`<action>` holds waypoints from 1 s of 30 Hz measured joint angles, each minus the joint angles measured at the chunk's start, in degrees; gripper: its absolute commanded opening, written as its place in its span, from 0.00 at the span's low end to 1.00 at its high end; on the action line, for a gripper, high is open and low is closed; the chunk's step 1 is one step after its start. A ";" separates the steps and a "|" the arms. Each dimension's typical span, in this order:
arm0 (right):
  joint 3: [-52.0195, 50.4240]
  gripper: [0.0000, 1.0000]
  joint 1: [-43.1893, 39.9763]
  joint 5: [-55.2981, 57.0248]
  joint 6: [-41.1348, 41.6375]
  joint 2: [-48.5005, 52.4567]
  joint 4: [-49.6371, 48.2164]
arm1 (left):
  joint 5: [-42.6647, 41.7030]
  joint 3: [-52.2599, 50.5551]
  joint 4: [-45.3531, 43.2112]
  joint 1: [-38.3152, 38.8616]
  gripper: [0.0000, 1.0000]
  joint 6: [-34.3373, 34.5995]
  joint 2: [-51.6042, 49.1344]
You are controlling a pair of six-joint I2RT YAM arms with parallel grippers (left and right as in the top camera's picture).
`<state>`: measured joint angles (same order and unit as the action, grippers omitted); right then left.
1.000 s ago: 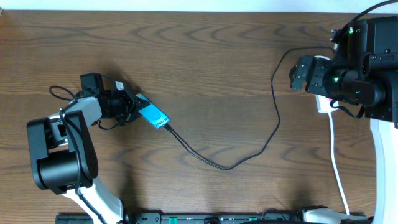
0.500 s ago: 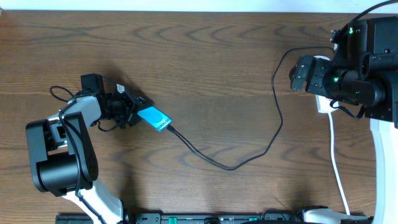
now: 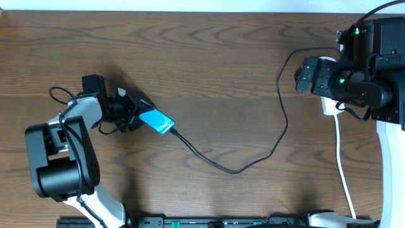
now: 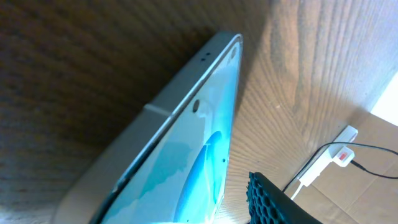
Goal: Plug charger to phone and switch on socket
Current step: 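Lower the phone with the left gripper and lay it on the table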
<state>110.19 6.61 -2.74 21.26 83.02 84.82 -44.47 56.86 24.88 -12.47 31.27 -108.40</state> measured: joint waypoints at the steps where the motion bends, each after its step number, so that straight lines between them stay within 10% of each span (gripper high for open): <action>1: 0.00 0.99 0.00 -0.02 0.00 0.00 0.00 | 0.26 0.11 0.37 0.00 0.49 0.04 0.04; 30: 0.00 0.99 0.11 0.00 0.00 0.00 0.20 | 6.23 1.25 9.57 0.11 0.54 0.44 1.33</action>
<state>110.19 6.72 -2.74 21.26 83.02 85.01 -38.24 58.11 34.46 -12.36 31.70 -107.07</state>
